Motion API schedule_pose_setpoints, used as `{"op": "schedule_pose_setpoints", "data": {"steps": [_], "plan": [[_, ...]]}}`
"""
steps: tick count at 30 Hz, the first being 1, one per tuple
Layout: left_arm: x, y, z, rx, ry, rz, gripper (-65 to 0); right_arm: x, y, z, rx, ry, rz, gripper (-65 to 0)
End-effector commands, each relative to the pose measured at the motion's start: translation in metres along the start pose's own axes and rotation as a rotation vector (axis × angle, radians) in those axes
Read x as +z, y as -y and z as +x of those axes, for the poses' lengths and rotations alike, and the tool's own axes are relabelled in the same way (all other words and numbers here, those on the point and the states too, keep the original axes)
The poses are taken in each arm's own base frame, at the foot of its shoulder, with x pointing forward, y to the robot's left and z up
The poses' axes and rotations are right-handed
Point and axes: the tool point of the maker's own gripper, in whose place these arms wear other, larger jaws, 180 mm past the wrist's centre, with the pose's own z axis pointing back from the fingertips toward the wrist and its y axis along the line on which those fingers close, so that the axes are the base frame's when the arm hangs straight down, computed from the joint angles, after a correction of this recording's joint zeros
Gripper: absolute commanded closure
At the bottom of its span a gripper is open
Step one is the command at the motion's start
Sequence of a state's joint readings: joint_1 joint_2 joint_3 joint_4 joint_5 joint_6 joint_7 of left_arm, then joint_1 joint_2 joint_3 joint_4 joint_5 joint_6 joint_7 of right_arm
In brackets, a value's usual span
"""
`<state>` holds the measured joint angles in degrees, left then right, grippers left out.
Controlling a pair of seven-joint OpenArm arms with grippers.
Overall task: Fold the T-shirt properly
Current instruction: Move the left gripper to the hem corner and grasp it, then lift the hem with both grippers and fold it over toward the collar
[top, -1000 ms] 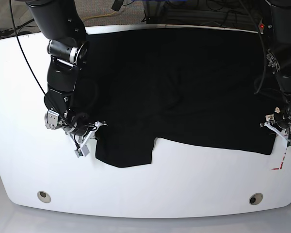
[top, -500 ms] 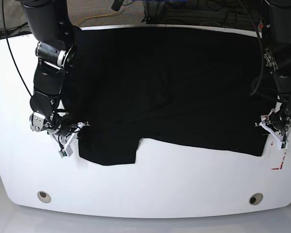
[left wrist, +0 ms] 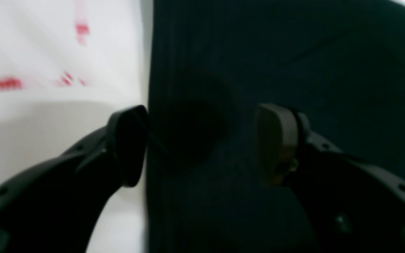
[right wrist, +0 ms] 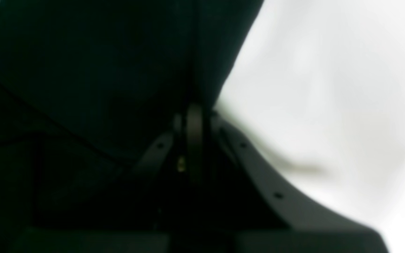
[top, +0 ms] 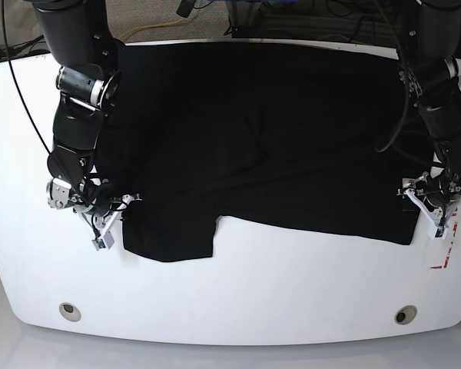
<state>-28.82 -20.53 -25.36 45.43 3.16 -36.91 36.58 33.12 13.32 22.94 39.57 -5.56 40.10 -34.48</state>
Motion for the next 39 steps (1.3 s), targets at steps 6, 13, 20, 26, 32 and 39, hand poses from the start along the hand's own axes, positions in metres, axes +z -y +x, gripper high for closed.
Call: {"op": "schedule_pose_setpoints", "data": {"steps": [6, 13, 20, 26, 32, 39], "plan": [[-0.011, -0.021, 0.03, 0.164, 0.116, 0.002, -44.0, 0.001, -0.002, 0.013, 0.004, 0.033, 0.001, 0.0], [0.008, -0.048, 0.052, 0.147, 0.168, 0.055, -44.0, 0.001, -0.003, 0.011, 0.003, 0.03, 0.002, 0.0], [0.013, -0.06, 0.051, 0.119, 0.175, 0.08, -44.0, 0.001, -0.003, 0.011, 0.001, 0.031, 0.002, 0.0], [-0.002, -0.046, 0.03, 0.112, 0.111, 0.046, -44.0, 0.0, -0.003, 0.011, 0.0, 0.032, 0.004, 0.0], [-0.015, -0.037, 0.006, 0.173, 0.092, 0.012, -44.0, 0.001, -0.003, 0.011, -0.003, 0.034, 0.003, 0.0], [-0.031, -0.003, 0.008, 0.178, 0.09, -0.049, -44.0, 0.001, -0.002, 0.011, -0.003, 0.032, 0.002, 0.0]]}}
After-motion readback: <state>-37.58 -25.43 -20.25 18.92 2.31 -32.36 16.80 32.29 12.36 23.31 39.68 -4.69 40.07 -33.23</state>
